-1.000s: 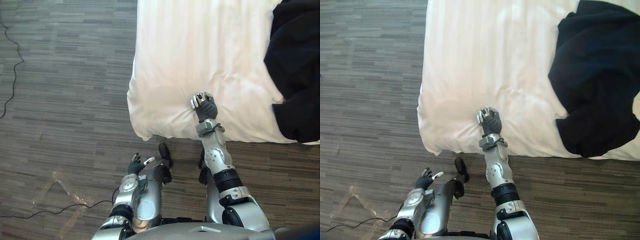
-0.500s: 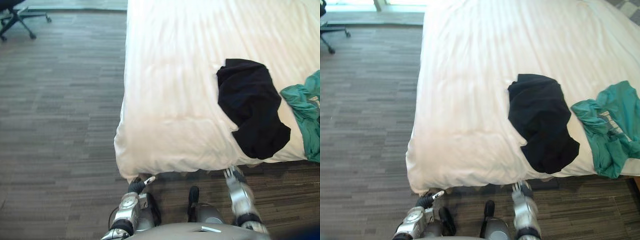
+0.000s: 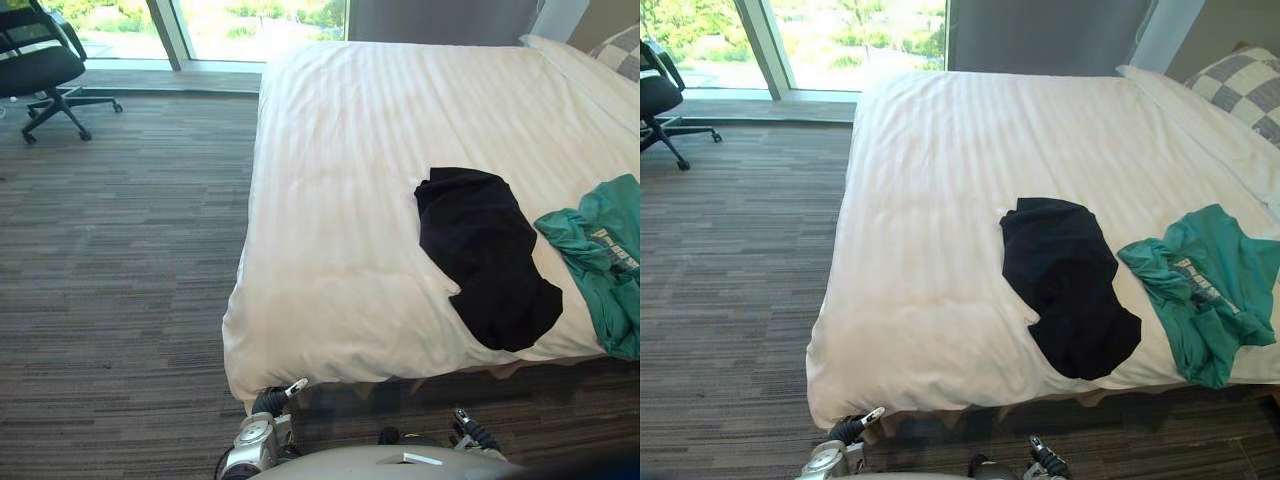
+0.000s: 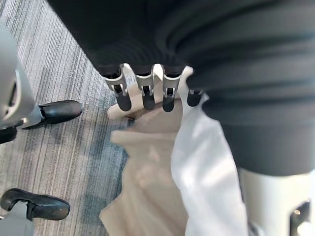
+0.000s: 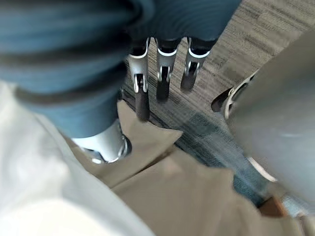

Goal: Tidy the bed and pick cloth on bed and put in laundry

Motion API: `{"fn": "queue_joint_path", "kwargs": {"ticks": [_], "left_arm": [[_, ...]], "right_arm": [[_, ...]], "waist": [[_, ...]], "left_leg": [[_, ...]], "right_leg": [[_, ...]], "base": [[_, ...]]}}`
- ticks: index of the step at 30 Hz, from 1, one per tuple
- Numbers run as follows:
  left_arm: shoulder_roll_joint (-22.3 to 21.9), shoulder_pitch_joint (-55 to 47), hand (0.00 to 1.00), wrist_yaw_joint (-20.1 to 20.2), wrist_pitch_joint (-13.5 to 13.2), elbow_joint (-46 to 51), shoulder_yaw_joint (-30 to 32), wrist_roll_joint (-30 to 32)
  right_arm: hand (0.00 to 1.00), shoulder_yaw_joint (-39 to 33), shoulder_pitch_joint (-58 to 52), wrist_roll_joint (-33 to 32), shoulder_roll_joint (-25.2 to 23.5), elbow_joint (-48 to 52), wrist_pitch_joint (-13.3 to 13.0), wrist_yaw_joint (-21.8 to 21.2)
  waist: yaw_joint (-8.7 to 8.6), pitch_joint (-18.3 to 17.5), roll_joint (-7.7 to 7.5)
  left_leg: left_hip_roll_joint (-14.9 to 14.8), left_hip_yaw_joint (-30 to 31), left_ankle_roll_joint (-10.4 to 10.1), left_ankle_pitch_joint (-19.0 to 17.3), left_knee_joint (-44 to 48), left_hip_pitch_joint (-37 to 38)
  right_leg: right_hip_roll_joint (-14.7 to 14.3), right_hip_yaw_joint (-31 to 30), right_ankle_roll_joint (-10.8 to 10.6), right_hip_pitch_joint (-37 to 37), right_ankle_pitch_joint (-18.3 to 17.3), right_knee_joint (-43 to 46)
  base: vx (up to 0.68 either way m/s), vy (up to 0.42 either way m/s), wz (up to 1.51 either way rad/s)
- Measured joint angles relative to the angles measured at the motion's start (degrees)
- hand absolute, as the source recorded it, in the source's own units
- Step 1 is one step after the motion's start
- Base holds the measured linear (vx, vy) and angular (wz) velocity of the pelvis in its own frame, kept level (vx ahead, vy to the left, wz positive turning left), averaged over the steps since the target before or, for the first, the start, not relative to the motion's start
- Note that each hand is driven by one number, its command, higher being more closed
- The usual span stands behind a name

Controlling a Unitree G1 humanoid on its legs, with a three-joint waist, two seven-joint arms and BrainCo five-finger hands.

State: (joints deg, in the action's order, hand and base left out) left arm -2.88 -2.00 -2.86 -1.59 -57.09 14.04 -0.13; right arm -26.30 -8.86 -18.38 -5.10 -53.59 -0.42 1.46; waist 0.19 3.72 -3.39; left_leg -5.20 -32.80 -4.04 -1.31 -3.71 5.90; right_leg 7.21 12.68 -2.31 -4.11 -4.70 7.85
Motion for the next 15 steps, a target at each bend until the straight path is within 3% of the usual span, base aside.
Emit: {"fn": "queue_joint_path", "kwargs": {"ticks": [5, 9, 11, 12, 15], "left_arm": [[0.93, -0.26, 0.00, -0.05, -0.05, -0.20, -0.02, 0.05], [1.92, -0.22, 0.00, -0.15, -0.38, -0.03, 0.05, -0.04], [1.92, 0.09, 0.00, -0.20, -1.00, 0.05, 0.08, -0.50], [1.56, 0.12, 0.00, -0.23, -1.24, 0.03, 0.08, -0.56], [1.65, -0.54, 0.00, -0.22, -1.22, -0.45, 0.03, -1.60]], "right_arm": [[0.00, 0.04, 0.08, 4.67, 1.01, -1.62, 0.00, 1.12], [0.00, 2.38, 0.73, 8.08, 2.08, -2.50, -0.03, 1.49], [0.00, 4.16, 2.73, 9.15, 3.90, -4.29, 0.03, 1.58], [0.00, 4.82, 3.60, 10.20, 4.65, -4.31, 0.03, 1.62], [0.00, 6.36, 4.43, 11.00, 5.98, -4.27, 0.02, 1.71]], "waist": [[0.36, -0.22, 0.99], [0.78, 0.78, 0.61], [0.77, 1.65, 1.03], [1.24, 2.20, 2.21], [0.72, 2.73, 3.29]], "left_leg": [[-0.90, -0.13, -0.49, -0.38, 1.09, 0.54], [-1.80, 0.81, -0.63, -3.08, 6.62, 0.84], [-2.62, 10.44, 0.02, -6.69, 14.46, -1.66], [-3.01, 15.45, -0.23, -9.16, 18.29, -2.65], [-2.62, 23.29, -0.64, -12.99, 24.21, -3.04]], "right_leg": [[-2.14, -0.92, 0.24, 4.49, 4.46, -8.53], [-2.58, -3.38, 0.31, 5.69, 4.61, -8.74], [-2.14, -6.58, 0.26, 4.18, 3.96, -6.58], [-2.54, -9.01, 0.42, 2.82, 3.23, -5.28], [-3.21, -14.51, -0.60, 1.09, 3.11, -3.01]], "base": [[0.02, -0.046, -0.12], [-0.03, -0.036, -0.28], [-0.07, 0.009, -0.78], [-0.06, 0.055, -0.95], [-0.10, 0.138, -1.05]]}}
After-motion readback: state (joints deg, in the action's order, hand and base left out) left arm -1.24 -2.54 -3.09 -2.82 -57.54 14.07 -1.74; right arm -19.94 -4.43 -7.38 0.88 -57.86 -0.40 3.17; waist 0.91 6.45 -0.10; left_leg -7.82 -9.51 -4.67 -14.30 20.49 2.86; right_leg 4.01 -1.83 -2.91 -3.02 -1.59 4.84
